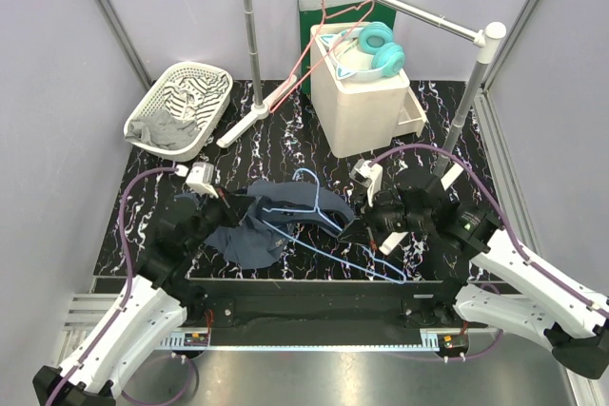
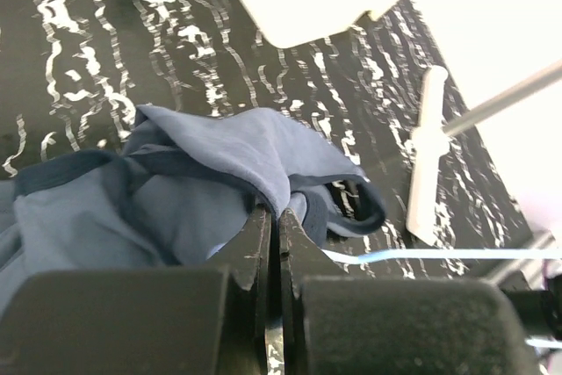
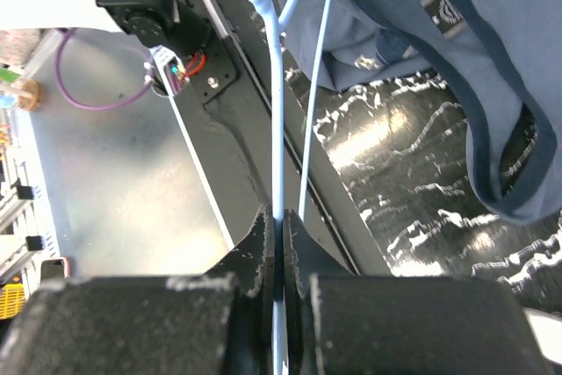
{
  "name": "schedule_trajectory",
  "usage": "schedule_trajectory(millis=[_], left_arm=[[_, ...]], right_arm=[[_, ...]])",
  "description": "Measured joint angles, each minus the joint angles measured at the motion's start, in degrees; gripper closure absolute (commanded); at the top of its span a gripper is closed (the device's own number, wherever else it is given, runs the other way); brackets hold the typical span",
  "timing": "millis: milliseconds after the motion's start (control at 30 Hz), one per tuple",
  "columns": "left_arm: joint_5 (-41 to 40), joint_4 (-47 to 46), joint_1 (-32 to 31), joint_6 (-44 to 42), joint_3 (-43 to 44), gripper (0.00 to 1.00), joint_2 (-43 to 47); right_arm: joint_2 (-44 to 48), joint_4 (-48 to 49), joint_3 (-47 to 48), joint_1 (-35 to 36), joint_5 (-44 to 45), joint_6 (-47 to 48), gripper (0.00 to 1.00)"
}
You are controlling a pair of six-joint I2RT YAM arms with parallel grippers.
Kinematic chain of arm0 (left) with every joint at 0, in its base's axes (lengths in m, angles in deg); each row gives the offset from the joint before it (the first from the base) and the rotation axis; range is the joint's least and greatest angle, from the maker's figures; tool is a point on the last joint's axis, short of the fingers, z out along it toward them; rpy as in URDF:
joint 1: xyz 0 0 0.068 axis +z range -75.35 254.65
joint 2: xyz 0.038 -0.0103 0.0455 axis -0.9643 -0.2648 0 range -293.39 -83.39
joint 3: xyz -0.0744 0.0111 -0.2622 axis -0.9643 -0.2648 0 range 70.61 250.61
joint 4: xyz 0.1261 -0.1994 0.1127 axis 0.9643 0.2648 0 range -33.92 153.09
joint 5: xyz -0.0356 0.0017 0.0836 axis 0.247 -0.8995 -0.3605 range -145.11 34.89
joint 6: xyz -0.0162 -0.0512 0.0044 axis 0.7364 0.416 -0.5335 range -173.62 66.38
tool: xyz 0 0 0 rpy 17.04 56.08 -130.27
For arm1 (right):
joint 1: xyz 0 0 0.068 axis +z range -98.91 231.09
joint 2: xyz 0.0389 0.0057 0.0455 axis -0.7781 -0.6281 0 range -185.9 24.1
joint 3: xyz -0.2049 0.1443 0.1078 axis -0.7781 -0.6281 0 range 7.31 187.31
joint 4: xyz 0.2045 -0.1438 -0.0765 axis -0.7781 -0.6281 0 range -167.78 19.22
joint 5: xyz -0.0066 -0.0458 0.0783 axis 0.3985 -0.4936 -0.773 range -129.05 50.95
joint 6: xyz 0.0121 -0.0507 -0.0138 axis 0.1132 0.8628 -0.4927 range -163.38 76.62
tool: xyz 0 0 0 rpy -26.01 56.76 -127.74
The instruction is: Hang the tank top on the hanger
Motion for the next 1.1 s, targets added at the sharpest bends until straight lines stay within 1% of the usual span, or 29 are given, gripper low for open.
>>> schedule_trajectory(millis=[200,467,767,933,1100], left_arm=[[5.46,1.03,0.02,-0.2,2.89,1.0,-0.07],[14.62,0.57,0.02,0.37,9.81,1.0,-2.05],[24.02,-4.39,0.02,4.02,16.96,1.0,-5.66],[27.52,-8.76,0.02,6.54,17.25,1.0,-6.6],[26.21,-7.87,0.02,4.85,17.16,1.0,-7.76]], right_arm=[[-0.44,5.73,-1.92,0.0,-1.95,-0.46,1.0],[-1.97,13.38,-3.98,0.0,-2.89,-0.66,1.0],[-4.28,19.93,-7.21,0.0,-1.49,-0.83,1.0],[-4.17,23.54,-8.44,0.0,-1.29,-1.07,1.0],[-2.4,25.99,-8.98,0.0,-1.31,-1.53,1.0]])
